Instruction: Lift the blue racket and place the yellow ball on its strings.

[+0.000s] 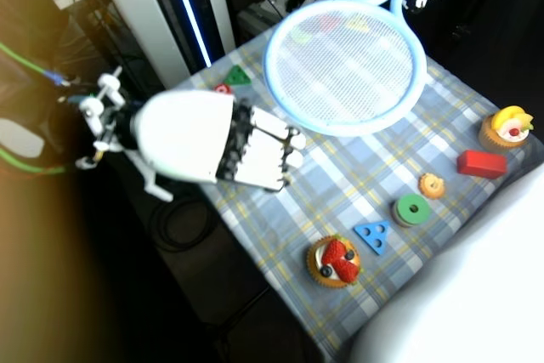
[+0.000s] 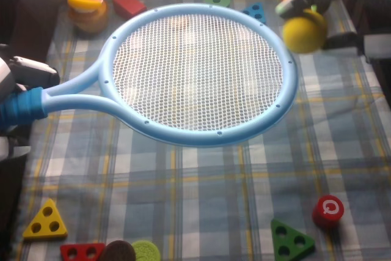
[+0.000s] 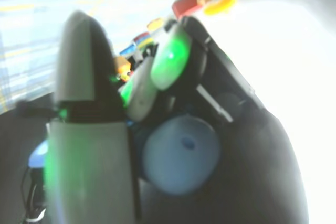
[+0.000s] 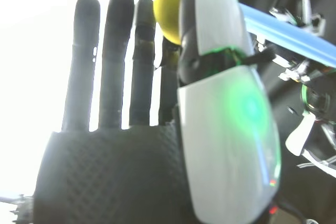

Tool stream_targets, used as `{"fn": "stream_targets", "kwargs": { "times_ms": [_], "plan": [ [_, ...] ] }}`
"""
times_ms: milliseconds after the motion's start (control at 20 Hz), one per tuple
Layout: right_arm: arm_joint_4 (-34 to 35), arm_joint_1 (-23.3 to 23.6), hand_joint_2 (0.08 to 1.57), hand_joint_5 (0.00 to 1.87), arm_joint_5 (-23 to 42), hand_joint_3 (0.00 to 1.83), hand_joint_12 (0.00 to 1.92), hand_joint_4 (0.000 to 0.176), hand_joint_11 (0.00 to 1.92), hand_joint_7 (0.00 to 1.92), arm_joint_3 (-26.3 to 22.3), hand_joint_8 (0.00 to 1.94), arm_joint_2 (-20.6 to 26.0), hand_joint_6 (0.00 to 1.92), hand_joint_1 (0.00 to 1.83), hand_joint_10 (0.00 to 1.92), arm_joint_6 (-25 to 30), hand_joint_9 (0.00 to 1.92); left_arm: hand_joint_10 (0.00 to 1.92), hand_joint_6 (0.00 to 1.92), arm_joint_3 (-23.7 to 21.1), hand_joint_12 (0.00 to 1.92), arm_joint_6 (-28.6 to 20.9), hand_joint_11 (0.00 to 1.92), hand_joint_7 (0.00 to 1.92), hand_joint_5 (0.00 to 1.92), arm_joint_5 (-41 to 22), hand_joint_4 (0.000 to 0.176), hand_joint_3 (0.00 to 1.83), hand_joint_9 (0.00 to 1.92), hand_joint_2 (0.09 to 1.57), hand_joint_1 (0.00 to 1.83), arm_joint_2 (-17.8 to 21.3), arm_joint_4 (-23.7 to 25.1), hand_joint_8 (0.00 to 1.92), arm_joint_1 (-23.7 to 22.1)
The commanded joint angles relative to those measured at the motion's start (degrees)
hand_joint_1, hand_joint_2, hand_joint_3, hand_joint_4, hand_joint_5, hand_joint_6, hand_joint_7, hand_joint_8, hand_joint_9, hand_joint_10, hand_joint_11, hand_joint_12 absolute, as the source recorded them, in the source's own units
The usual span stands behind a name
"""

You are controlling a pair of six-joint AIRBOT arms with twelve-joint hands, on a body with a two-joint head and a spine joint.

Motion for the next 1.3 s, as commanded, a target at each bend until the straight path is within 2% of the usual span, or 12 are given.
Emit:
{"fn": "stream_targets", "kwargs": {
  "times_ms": [0, 50, 300, 450, 500, 550, 600, 750, 800, 850, 1050, 1250],
  "plan": [
    [0.87, 1.43, 1.12, 0.96, 7.04, 0.00, 1.13, 0.000, 0.59, 0.97, -0.26, 0.96, -0.15, 1.06, 1.36, 1.16, 0.46, 0.86, 1.92, 1.92, 0.56, 1.92, -0.39, 1.42, 1.33, 0.76, -5.92, 0.176, 0.00, 1.62, 1.23, 1.73, -0.25, 0.95, 1.92, -0.91],
    [-0.58, 2.20, 1.07, 1.14, 7.04, 0.00, 1.12, 0.004, 0.67, 1.01, -0.38, 0.94, -0.31, 0.72, 1.25, 0.64, 0.98, 0.96, 1.92, 1.92, 0.66, 1.92, -0.39, 1.32, 1.36, 0.82, -5.75, 0.176, 0.01, 1.63, 1.25, 1.72, -0.42, 1.15, 1.92, -1.15],
    [-5.97, 4.82, 1.04, 1.24, 7.04, 0.00, 1.12, 0.006, 0.71, 1.07, -0.37, 0.89, -1.45, 0.50, 1.25, 0.42, 3.75, 1.07, 1.92, 1.92, 1.39, 1.92, -0.39, 1.61, 1.42, 0.85, -4.45, 0.176, 0.01, 1.65, 1.27, 1.68, -1.51, 2.21, 1.92, -2.34],
    [-8.88, 5.19, 1.03, 1.30, 6.62, 0.00, 1.25, 0.000, 0.79, 1.10, -0.43, 0.91, -1.98, 0.34, 1.26, 0.53, 5.48, 1.11, 1.92, 1.92, 1.66, 1.92, -0.39, 1.60, 1.41, 0.84, -4.03, 0.176, 0.01, 1.63, 1.27, 1.67, -1.94, 2.68, 1.92, -2.93],
    [-9.43, 5.19, 1.05, 1.31, 6.26, 0.00, 1.40, 0.000, 0.87, 1.04, -0.51, 1.12, -2.09, 0.19, 1.28, 0.91, 5.59, 1.06, 1.92, 1.92, 1.70, 1.92, -0.39, 1.60, 1.40, 0.84, -3.95, 0.176, 0.02, 1.62, 1.28, 1.66, -2.01, 2.80, 1.92, -3.13],
    [-9.86, 5.19, 1.05, 1.31, 5.88, 0.00, 1.40, 0.000, 0.87, 1.04, -0.60, 1.12, -2.16, 0.19, 1.28, 0.91, 5.59, 1.06, 1.92, 1.92, 1.73, 1.92, -0.39, 1.60, 1.40, 0.84, -3.87, 0.176, 0.02, 1.62, 1.28, 1.66, -2.05, 2.92, 1.92, -3.31],
    [-10.19, 5.19, 1.07, 1.17, 5.51, 0.00, 1.56, 0.000, 0.84, 0.98, -0.63, 1.23, -2.24, 0.44, 1.26, 1.27, 5.59, 0.93, 1.92, 1.92, 1.76, 1.92, -0.39, 1.58, 1.41, 0.82, -3.82, 0.176, 0.02, 1.64, 1.29, 1.65, -2.09, 3.13, 1.92, -3.46],
    [-10.75, 5.19, 1.09, 0.99, 5.10, 0.01, 1.12, 0.000, 0.64, 1.06, -0.85, 0.96, -2.27, 0.86, 1.24, 0.70, 5.68, 0.88, 1.92, 1.92, 1.94, 1.80, -0.39, 1.32, 1.43, 0.86, -3.68, 0.176, 0.00, 1.67, 1.24, 1.72, -2.30, 3.55, 1.92, -3.97],
    [-10.74, 5.19, 1.03, 0.79, 5.10, 0.00, 0.86, 0.000, 0.44, 0.85, -0.91, 0.19, -2.27, 0.36, 1.20, 0.25, 5.73, 0.77, 1.92, 1.92, 2.01, 1.92, -0.38, 1.45, 1.43, 0.89, -3.64, 0.176, 0.00, 1.67, 1.24, 1.74, -2.36, 3.63, 1.92, -4.11],
    [-10.74, 5.19, 1.02, 0.72, 5.11, 0.00, 0.85, 0.000, 0.34, 0.78, -0.91, 0.07, -2.25, 0.11, 1.18, 0.14, 5.91, 0.70, 1.92, 1.92, 2.06, 1.92, -0.38, 1.54, 1.43, 0.88, -3.63, 0.176, 0.00, 1.67, 1.24, 1.71, -2.38, 3.71, 1.92, -4.22],
    [-9.76, 5.19, 1.01, 0.58, 5.80, 0.00, 0.93, 0.000, 0.17, 0.59, -1.33, 0.00, -1.37, 0.00, 1.11, 0.00, 6.40, 0.57, 1.92, 1.92, 2.14, 1.92, -0.38, 1.63, 1.39, 0.85, -3.74, 0.176, 0.00, 1.64, 1.25, 1.71, -2.39, 3.99, 1.92, -4.50],
    [-6.51, 5.10, 1.00, 0.29, 8.32, 0.00, 1.15, 0.064, 0.01, 0.36, -2.14, 0.00, -0.08, 0.00, 1.11, 0.00, 6.10, 0.40, 1.92, 1.92, 2.31, 1.92, -0.37, 1.64, 1.41, 0.79, -3.31, 0.176, 0.01, 1.65, 1.27, 1.68, -2.40, 3.99, 1.92, -4.50]
  ]
}}
